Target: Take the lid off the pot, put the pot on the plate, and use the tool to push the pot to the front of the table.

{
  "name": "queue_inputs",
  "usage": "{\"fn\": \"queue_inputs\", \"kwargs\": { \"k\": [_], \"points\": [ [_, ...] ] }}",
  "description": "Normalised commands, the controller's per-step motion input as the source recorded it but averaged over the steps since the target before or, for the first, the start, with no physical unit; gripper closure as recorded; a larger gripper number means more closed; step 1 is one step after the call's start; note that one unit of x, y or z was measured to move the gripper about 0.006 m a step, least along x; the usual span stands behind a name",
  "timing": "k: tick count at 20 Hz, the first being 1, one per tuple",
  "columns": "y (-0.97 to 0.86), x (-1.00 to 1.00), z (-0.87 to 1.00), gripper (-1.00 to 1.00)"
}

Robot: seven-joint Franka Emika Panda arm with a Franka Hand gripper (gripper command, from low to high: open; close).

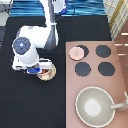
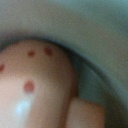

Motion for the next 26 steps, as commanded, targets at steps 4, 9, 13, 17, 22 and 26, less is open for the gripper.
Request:
{"fn": "queue_inputs", "kwargs": {
  "k": [4,9,13,17,22,26],
  "points": [
    [0.03,-0.33,-0.24,1.00],
    [0.00,-0.30,-0.08,1.00],
    [-0.03,-0.10,0.12,-1.00],
    [-0.01,-0.14,0.46,-1.00],
    [-0.01,-0.41,0.81,-1.00],
    [-0.24,-0.51,0.74,-1.00]
  ]
}}
